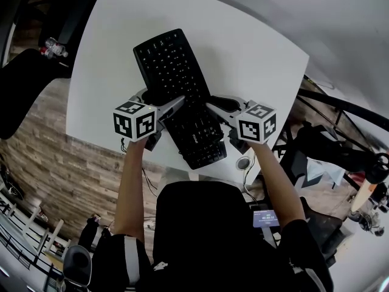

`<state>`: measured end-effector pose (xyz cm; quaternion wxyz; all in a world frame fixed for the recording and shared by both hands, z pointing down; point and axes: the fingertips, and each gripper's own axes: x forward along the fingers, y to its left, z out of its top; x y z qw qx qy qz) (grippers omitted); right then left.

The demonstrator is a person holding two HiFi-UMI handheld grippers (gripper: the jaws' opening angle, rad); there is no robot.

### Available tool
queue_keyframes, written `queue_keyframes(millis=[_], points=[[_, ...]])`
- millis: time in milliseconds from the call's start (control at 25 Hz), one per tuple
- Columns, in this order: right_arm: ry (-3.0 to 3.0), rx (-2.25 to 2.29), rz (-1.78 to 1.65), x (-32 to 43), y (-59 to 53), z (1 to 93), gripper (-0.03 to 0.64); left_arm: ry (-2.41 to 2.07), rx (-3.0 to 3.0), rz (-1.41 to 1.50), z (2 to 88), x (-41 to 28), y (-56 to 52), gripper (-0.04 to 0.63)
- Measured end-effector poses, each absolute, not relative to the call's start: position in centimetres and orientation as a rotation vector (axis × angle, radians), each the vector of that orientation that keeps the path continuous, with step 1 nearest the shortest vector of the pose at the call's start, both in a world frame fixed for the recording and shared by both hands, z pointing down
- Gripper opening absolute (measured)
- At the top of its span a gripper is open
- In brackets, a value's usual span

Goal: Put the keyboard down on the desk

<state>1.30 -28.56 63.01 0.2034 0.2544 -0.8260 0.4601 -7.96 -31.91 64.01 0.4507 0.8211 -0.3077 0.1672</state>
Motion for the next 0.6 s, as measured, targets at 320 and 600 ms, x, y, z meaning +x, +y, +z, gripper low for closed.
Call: queue_keyframes(millis=[320, 600], points=[[-2.303, 0.716, 1.304, 1.46, -28.47, 63.16, 0.13, -0.764, 2.019, 0.461, 64.19, -7.93, -31.88, 0.37], [-2.31, 0.73, 1.32, 1.65, -28.56, 62.83, 0.12, -0.775, 2.016, 0.492, 64.14, -8.24, -32.08, 0.383]])
